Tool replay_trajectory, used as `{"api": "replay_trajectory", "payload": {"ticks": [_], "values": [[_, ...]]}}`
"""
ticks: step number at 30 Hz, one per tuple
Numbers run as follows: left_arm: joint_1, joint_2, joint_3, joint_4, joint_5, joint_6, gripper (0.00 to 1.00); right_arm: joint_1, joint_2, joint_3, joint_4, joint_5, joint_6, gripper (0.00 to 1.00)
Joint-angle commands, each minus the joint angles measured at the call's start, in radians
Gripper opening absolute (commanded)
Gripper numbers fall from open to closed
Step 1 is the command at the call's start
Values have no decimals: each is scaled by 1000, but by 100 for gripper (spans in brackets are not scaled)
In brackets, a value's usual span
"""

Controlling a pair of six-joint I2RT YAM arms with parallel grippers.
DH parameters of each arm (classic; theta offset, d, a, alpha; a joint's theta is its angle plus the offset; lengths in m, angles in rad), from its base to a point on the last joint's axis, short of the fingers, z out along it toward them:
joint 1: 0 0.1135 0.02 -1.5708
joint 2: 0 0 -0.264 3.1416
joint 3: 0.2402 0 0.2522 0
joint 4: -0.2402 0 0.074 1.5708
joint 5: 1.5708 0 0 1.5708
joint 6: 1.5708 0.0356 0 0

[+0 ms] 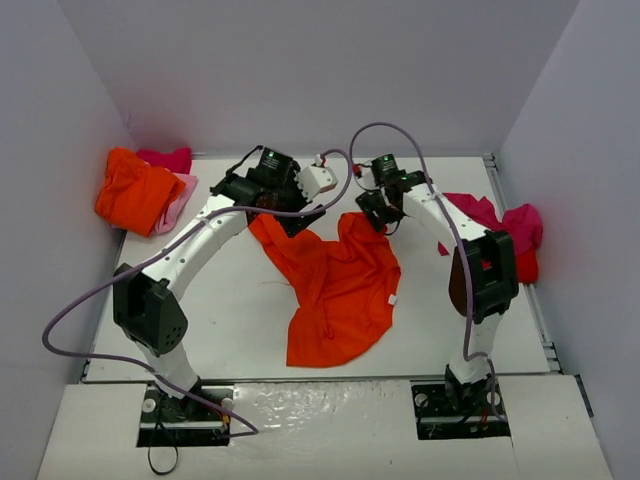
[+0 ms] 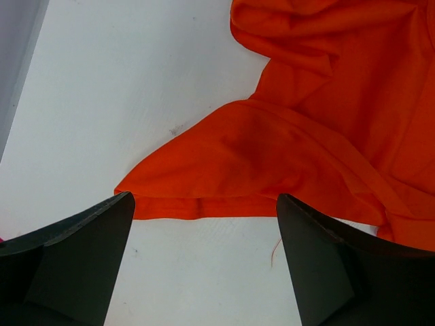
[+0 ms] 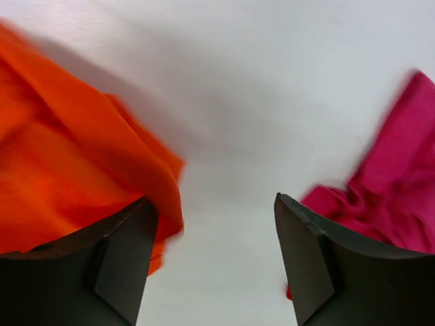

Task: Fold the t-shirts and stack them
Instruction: Flatten the tshirt out

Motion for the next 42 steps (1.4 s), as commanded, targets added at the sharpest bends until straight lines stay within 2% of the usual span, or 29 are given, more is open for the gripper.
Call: {"api": "replay_trajectory", "payload": {"ticks": [1, 5, 8, 10, 11, 12, 13, 16, 18, 21, 25, 29, 30, 31, 34, 37, 38, 42], "values": [[-6, 14, 46, 22, -28, 6, 83, -104, -122, -23, 73, 227, 34, 68], [-37, 68, 100, -35, 3, 16, 83, -114, -226, -80, 75, 316, -7, 71], [-88, 61, 74, -64, 6, 38, 83, -131, -264, -101, 88, 370, -32, 73], [-117, 43, 41, -88, 57, 40, 82, -170, -288, -105, 112, 365, -40, 66], [-132, 26, 14, -102, 94, 43, 81, -185, -298, -97, 111, 324, -36, 59], [-140, 5, -17, -122, 137, 47, 77, -193, -310, -94, 108, 270, -37, 47], [-142, -20, -51, -145, 186, 50, 72, -196, -322, -95, 104, 206, -42, 31], [-142, -61, -96, -192, 268, 54, 40, -177, -344, -109, 54, 23, -45, 4], [-139, -71, -128, -230, 274, 66, 20, -162, -319, -123, 8, -34, -49, 0], [-141, -72, -169, -278, 306, 91, 10, -158, -272, -177, -6, -70, -67, 0], [-147, -74, -204, -268, 347, 79, 9, -157, -206, -199, -7, -138, -58, 0], [-159, -27, -174, -321, 395, 84, 10, -148, -157, -184, -10, -168, -53, 0], [-166, -20, -171, -328, 400, 88, 17, -145, -148, -181, -12, -170, -54, 0], [-171, -15, -170, -331, 397, 87, 27, -141, -142, -181, -14, -162, -56, 0], [-172, -3, -193, -306, 400, 60, 43, -139, -140, -189, -11, -150, -61, 0], [-170, 13, -224, -270, 386, 48, 50, -138, -144, -199, -9, -154, -60, 0], [-167, 26, -238, -265, 381, 48, 56, -138, -152, -204, -9, -157, -59, 0], [-139, 120, -219, -289, 385, 57, 58, -131, -184, -219, -8, -159, -62, 0]]}}
